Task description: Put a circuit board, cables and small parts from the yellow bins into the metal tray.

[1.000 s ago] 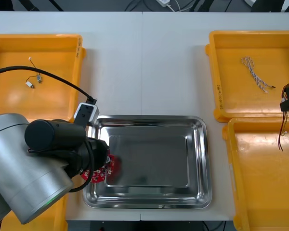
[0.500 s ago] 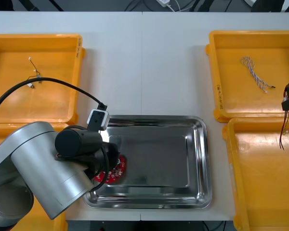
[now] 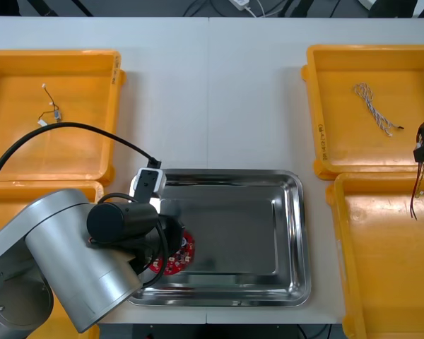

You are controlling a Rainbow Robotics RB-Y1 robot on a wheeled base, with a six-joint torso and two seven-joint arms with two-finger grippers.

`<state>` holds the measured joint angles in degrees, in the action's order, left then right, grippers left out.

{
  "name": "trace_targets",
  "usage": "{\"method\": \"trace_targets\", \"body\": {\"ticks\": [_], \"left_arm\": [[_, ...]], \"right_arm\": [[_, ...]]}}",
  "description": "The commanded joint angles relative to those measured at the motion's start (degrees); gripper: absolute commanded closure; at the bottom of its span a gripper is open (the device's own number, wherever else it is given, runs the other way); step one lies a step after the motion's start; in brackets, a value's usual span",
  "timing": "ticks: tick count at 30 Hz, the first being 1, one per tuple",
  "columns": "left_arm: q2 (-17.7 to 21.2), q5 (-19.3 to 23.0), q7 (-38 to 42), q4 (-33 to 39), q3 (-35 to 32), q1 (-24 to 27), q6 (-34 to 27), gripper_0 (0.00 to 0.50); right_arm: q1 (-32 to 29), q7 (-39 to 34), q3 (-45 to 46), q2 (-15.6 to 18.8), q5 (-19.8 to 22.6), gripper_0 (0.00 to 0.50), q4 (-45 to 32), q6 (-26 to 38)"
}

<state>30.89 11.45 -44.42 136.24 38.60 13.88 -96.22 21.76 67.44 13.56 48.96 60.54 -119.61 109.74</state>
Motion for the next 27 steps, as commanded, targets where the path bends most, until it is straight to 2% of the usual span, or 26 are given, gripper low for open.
{"method": "trace_targets", "body": {"ticks": [1,8,27], "left_arm": [[-1.1,-1.7,3.5,-0.2,2.1,-1.3,1.4,0.500],[-0.2,-3.0,3.4,-1.9,2.8,-3.1,5.1,0.500],[0.0,-4.3,3.6,-1.9,4.7,-4.0,5.6,0.500]], "right_arm": [[1.8,3.1,-0.8,2.4,-0.6,0.500,-1.5,0.3],[1.8,3.1,-0.8,2.4,-0.5,0.500,-1.5,0.3],[1.8,3.0,-0.8,2.4,-0.3,0.500,-1.5,0.3]]}}
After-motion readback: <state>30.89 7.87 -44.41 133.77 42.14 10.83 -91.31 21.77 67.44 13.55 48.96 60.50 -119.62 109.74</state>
